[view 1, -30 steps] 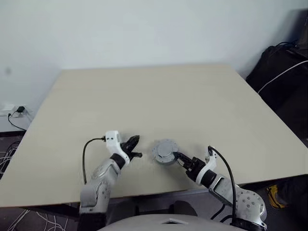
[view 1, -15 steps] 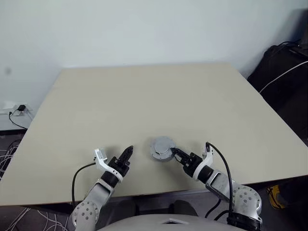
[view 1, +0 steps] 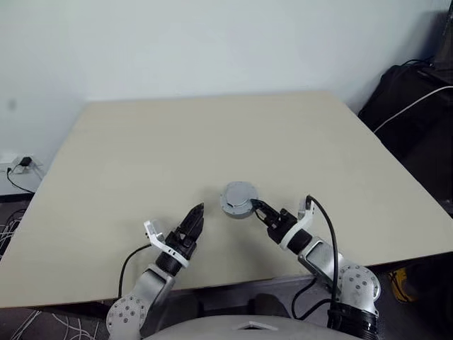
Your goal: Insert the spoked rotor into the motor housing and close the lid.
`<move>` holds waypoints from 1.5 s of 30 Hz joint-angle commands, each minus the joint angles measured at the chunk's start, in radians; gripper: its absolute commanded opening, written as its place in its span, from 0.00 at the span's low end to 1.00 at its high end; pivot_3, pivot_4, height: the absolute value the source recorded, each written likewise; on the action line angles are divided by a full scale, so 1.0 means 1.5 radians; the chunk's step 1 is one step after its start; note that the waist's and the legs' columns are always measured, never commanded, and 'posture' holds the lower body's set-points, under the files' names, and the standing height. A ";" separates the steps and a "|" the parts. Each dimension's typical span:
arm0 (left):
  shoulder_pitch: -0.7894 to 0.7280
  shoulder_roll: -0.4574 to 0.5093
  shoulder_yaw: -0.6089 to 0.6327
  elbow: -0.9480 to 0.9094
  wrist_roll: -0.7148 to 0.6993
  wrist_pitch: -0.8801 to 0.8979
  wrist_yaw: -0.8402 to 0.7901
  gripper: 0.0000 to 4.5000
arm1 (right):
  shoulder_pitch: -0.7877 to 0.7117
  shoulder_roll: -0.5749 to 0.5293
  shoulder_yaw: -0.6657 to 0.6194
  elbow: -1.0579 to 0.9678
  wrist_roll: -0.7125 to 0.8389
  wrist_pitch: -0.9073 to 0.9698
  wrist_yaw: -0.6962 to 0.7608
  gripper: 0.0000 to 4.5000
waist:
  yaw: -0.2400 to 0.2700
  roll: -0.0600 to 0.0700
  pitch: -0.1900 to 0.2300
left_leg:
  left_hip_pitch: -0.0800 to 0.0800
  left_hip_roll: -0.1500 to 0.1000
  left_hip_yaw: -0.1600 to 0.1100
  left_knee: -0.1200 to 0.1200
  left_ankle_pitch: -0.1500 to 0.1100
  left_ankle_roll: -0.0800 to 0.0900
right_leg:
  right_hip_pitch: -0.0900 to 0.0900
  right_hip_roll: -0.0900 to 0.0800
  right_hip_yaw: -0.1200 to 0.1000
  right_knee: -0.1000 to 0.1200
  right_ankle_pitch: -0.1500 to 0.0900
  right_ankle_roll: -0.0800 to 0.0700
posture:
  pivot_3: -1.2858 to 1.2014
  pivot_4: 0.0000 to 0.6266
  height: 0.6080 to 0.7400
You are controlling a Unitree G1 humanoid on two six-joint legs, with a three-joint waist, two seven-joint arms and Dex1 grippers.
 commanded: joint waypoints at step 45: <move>-0.053 -0.059 -0.030 0.039 -0.055 -0.038 -0.020 0.47 | 0.001 -0.083 0.155 -0.062 -0.011 -0.039 0.053 0.58 | 0.000 -0.002 0.001 | 0.001 0.000 0.001 0.000 0.000 0.000 | 0.001 0.001 0.003 0.000 0.000 0.000 | 0.52 0.00 1.00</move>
